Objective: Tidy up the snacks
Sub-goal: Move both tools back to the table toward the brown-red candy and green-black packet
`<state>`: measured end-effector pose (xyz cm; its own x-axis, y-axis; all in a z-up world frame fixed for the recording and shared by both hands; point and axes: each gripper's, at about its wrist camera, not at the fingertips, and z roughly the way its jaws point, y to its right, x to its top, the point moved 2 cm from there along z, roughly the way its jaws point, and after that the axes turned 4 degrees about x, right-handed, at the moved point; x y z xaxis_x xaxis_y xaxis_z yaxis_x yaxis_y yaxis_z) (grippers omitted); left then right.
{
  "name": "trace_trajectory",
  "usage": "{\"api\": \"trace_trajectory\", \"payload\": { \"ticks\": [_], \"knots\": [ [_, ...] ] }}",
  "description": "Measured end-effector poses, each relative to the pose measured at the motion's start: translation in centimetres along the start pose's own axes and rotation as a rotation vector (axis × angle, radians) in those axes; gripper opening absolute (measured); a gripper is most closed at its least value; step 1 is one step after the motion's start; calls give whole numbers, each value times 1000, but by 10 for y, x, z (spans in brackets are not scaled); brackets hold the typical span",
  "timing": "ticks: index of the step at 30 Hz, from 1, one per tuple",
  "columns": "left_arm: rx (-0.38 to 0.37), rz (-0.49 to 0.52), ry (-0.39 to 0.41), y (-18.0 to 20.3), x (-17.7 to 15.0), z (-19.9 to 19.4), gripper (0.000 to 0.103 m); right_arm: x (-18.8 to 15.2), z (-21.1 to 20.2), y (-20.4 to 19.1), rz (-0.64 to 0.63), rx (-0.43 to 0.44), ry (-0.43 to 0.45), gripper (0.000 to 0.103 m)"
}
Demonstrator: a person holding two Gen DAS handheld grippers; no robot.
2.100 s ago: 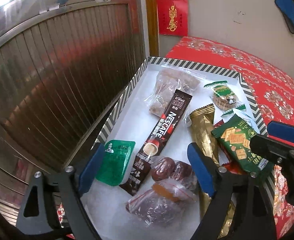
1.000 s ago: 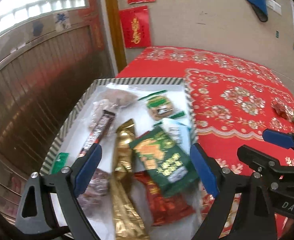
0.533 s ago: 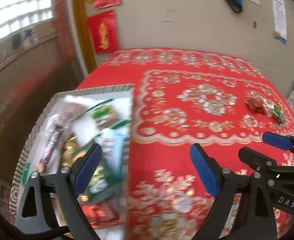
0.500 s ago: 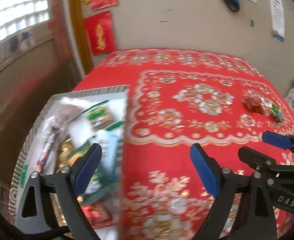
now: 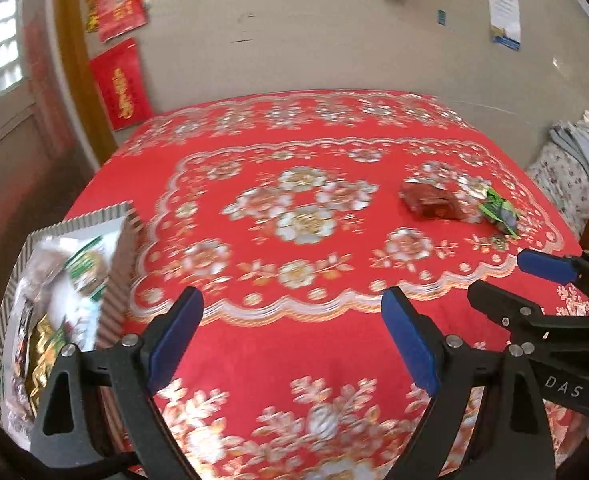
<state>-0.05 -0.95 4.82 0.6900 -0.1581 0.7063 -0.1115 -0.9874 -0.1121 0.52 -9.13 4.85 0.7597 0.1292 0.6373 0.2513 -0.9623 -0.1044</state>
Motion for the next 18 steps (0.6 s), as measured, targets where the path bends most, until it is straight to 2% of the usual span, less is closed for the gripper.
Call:
{"api": "trace_trajectory", "payload": {
  "ticks": [7, 16, 18],
  "knots": [
    [-28, 54, -12, 34, 23, 18, 91, 6, -7, 50, 33, -72, -4, 69],
    [-98, 99, -69, 73, 51, 57, 91, 13, 7, 88, 69, -89, -40, 71],
    [-140, 126, -70, 81, 58, 63, 91, 14, 9, 93, 72, -88, -48, 71]
  ]
}}
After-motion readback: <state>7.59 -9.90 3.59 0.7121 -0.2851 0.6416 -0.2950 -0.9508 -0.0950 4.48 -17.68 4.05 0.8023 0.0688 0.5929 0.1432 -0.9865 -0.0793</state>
